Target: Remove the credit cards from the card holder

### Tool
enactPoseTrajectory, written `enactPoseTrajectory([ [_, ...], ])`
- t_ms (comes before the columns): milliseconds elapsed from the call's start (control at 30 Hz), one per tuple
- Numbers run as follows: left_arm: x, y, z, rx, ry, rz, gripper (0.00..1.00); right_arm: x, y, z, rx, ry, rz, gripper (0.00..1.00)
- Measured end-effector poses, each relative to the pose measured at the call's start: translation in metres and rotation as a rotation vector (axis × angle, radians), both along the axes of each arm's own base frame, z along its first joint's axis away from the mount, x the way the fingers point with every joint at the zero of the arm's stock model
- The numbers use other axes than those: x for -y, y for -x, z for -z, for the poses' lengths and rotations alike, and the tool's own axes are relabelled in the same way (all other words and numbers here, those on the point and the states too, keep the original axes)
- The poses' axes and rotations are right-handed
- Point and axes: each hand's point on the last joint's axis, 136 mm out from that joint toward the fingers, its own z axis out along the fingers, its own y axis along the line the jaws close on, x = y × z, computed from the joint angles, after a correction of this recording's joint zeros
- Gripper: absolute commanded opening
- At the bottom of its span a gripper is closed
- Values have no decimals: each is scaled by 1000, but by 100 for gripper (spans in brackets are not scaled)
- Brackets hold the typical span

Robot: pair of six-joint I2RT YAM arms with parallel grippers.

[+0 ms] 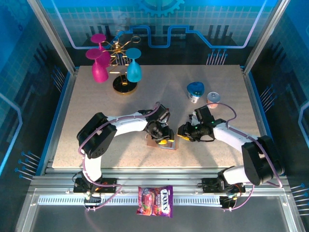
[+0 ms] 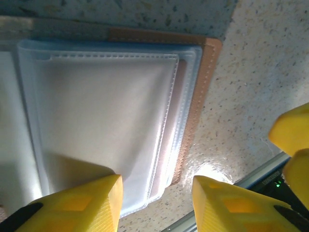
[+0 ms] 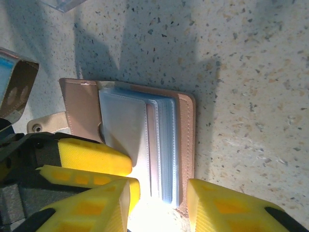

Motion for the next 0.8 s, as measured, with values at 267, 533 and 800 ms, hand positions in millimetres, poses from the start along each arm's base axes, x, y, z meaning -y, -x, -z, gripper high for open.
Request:
enactPoseTrajectory([
  [267,-5,-3,3,6,-6,-16,36,-16,8,12,-47,-18,-41,31],
  [533,-15,-6,5,2,6,-60,24,-27,6,18,-72,-30,-61,26],
  [800,-20,-6,10,3,16,-68,15,-35,-7,15,-64,-38,-66,26],
])
